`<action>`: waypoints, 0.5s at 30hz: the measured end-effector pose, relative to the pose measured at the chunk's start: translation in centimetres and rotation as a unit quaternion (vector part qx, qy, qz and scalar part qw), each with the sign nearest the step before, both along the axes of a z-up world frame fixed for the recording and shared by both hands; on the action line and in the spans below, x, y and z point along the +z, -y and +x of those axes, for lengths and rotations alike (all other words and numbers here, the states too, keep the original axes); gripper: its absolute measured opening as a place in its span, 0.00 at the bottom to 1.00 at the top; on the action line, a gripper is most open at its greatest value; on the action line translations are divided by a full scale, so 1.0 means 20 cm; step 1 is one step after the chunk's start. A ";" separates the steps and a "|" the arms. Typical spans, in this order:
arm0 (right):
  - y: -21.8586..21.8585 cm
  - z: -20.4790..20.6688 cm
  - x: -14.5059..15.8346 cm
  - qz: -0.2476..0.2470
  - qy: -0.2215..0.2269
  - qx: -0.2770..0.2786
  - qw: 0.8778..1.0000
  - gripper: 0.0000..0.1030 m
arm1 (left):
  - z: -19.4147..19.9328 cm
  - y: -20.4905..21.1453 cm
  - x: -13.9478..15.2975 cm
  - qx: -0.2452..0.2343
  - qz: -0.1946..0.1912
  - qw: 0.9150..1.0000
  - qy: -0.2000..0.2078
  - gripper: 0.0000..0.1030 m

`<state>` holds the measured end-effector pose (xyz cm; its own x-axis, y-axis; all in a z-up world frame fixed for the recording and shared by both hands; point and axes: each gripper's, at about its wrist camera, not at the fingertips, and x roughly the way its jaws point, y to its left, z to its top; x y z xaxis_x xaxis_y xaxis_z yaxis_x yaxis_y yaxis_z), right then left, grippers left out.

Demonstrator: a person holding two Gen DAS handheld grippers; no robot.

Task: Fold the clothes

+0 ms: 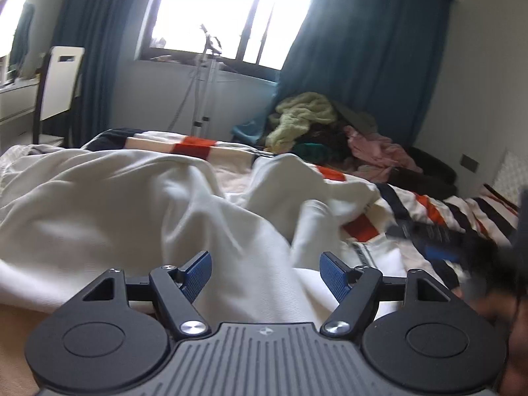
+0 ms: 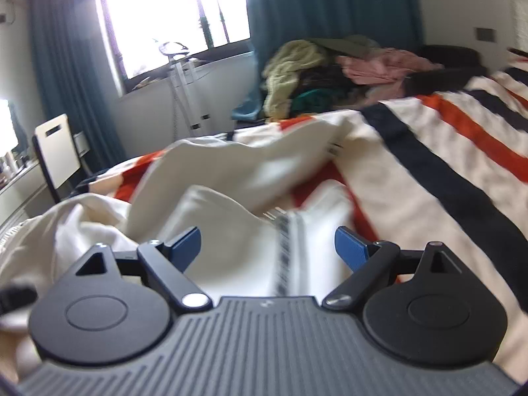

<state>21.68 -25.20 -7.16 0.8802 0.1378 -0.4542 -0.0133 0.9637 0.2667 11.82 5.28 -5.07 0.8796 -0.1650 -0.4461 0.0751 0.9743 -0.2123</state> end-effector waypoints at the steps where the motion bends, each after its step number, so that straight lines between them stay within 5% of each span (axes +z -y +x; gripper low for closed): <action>1: -0.03 0.07 0.03 0.008 -0.003 0.007 1.000 0.87 | 0.00 -0.02 0.00 0.010 0.002 1.000 0.004 0.72; 4: -0.13 0.31 0.06 0.036 -0.045 0.026 0.998 0.87 | 0.01 -0.09 0.00 0.033 -0.005 0.999 0.003 0.72; 9: -0.29 0.62 -0.06 0.035 -0.149 0.024 0.988 0.87 | 0.05 -0.23 -0.03 0.072 -0.083 0.994 -0.002 0.73; 15: -0.48 0.73 -0.23 -0.044 -0.206 0.049 0.976 0.86 | 0.11 -0.35 -0.08 0.099 -0.159 0.982 -0.020 0.73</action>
